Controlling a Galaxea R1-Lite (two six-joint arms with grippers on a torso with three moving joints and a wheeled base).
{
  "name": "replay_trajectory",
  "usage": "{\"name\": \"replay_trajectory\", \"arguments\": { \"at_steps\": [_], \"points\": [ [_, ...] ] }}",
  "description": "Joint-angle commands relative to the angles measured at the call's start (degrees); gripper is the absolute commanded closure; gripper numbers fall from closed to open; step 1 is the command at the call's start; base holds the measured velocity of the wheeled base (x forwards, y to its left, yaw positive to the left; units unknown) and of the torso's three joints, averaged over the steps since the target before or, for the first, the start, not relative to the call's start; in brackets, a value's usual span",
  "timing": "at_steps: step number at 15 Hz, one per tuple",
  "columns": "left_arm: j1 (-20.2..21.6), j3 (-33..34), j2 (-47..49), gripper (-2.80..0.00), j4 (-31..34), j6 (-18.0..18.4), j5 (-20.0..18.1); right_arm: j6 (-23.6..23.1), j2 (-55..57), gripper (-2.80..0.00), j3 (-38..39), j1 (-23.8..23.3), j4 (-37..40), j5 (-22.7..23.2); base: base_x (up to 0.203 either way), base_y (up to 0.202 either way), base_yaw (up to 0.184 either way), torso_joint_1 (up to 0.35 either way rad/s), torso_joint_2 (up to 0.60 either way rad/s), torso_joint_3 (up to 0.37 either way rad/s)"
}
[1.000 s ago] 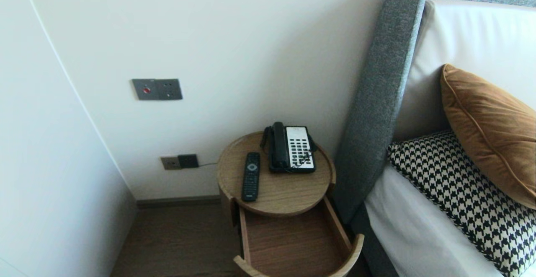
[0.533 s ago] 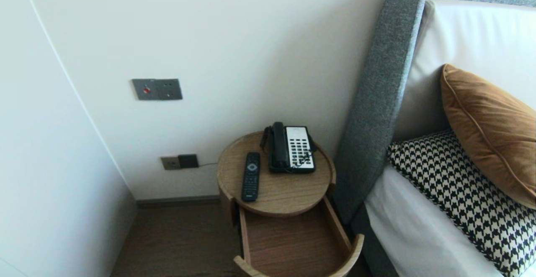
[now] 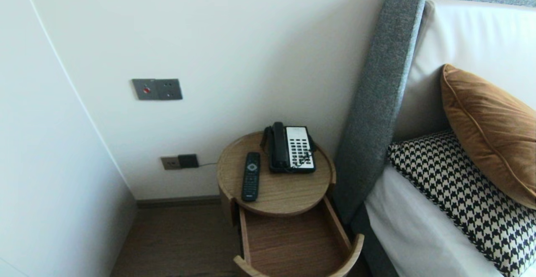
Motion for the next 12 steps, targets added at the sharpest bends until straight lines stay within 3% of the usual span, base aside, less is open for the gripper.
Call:
{"name": "replay_trajectory", "arguments": {
  "at_steps": [1, 12],
  "points": [
    [0.0, 0.0, 0.0, 0.0, 0.0, 0.0, 0.0, 0.0, -0.2, 0.0, 0.0, 0.0, 0.0, 0.0, 0.0, 0.0, 0.0, 0.0, 0.0, 0.0],
    [0.0, 0.0, 0.0, 0.0, 0.0, 0.0, 0.0, 0.0, -0.2, 0.0, 0.0, 0.0, 0.0, 0.0, 0.0, 0.0, 0.0, 0.0, 0.0, 0.0]
  ]
}}
